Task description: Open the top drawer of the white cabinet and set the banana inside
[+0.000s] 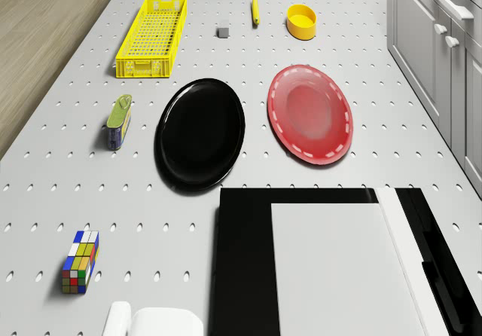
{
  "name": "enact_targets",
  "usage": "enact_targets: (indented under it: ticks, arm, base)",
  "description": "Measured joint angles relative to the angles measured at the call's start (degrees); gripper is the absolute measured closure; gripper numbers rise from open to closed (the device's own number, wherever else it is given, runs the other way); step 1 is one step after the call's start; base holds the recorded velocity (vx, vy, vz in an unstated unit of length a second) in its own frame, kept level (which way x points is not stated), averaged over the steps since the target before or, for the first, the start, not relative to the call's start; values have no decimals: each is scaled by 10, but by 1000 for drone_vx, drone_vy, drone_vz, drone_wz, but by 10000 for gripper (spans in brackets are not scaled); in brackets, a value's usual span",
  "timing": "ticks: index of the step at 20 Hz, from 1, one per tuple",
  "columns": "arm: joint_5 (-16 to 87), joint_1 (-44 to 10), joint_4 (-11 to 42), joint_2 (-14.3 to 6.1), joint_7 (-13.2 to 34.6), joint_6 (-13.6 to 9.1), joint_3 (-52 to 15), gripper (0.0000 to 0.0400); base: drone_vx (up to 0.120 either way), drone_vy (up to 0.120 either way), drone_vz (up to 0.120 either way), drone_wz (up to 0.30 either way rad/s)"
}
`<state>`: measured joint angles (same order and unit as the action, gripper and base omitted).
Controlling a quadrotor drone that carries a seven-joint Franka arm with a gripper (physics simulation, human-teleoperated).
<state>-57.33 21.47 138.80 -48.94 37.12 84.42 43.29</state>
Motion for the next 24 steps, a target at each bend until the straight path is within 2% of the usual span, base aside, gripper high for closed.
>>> enact_targets:
  ticks: [5, 15, 24]
  arm:
    - [8, 18, 3, -14, 7, 14, 9, 0]
    - [26, 50, 6, -40, 22, 41, 24, 0]
    - [42, 75, 9, -62, 35, 63, 35, 0]
  base:
    - [120, -120, 112, 0]
    - [120, -116, 0, 0]
    - [120, 0, 0, 0]
